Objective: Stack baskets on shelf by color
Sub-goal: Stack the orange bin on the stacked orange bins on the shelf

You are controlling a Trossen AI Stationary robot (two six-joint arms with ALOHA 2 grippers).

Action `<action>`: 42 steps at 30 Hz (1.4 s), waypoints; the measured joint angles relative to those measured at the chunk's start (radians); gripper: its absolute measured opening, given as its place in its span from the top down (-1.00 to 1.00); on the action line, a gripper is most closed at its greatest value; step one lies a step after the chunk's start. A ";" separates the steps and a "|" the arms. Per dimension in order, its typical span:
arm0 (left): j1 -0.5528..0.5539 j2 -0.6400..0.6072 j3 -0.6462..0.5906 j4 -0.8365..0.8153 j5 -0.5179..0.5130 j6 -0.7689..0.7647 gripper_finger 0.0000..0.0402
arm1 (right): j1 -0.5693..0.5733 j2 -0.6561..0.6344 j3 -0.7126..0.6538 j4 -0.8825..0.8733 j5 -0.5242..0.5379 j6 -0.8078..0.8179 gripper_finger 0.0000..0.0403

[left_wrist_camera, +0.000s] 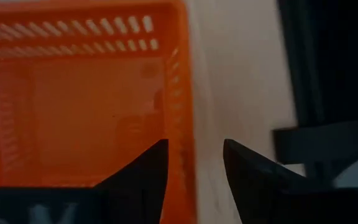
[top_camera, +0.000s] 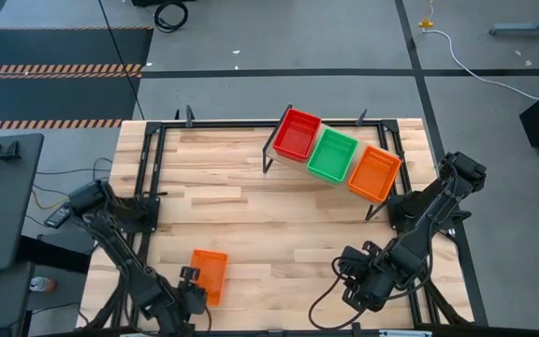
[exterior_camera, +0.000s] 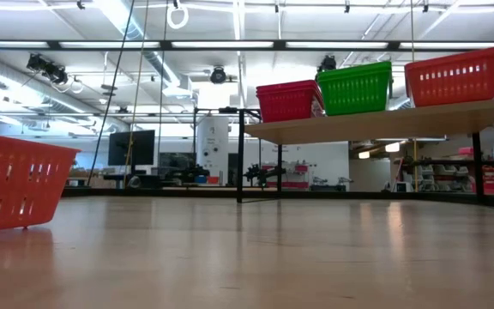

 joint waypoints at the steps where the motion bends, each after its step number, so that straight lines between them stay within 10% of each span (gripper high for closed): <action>1: 0.005 0.002 0.000 -0.012 -0.001 -0.001 0.19 | 0.000 0.000 0.000 0.000 0.000 0.000 0.23; 9: 0.078 0.002 -0.003 -0.072 -0.117 0.063 0.29 | 0.000 0.000 0.000 -0.001 0.000 -0.005 0.23; 19: 0.351 0.002 -0.005 0.022 -0.134 0.479 0.93 | 0.000 0.000 0.000 -0.001 0.002 -0.023 0.23; 33: 0.602 0.001 -0.005 0.376 0.262 1.245 0.93 | 0.000 0.000 0.000 -0.004 0.044 -0.072 0.23; 42: 0.587 0.001 -0.005 0.428 0.289 1.653 0.91 | -0.023 0.000 0.000 0.008 0.139 -0.194 0.23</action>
